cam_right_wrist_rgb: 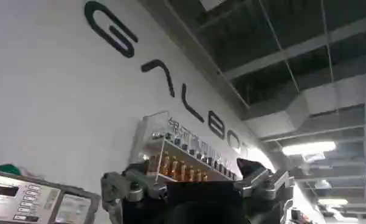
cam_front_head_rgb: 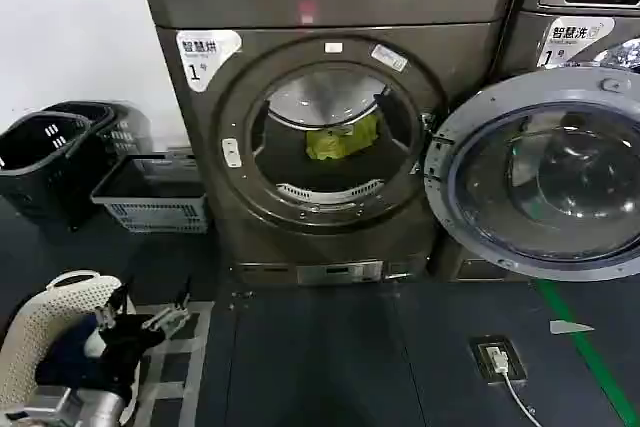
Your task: Grasp the clothes from the dryer.
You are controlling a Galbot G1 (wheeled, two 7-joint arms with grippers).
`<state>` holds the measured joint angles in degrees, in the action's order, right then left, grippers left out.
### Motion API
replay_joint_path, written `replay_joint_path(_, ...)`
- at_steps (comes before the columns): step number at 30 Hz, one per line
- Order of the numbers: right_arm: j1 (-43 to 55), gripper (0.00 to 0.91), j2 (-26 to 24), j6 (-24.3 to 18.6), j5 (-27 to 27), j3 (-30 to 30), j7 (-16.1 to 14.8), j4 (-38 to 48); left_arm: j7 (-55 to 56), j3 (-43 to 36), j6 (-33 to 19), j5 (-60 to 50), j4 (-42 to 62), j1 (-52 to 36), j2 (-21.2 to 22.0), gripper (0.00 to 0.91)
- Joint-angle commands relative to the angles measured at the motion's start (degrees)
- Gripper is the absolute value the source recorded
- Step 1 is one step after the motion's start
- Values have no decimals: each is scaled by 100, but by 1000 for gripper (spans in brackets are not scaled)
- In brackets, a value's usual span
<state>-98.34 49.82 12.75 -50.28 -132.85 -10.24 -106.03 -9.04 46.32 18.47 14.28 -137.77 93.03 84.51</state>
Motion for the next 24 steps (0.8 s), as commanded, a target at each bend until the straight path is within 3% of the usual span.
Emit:
replay_joint_path(1, 4, 907, -2, -126, -63, 19, 11, 5, 5, -70, -46, -27, -3, 7, 7, 907)
replay_joint_path(24, -39, 907, 2, -28, -248, -45, -36, -37, -16, -220, -22, -209, -30, 7, 113, 907)
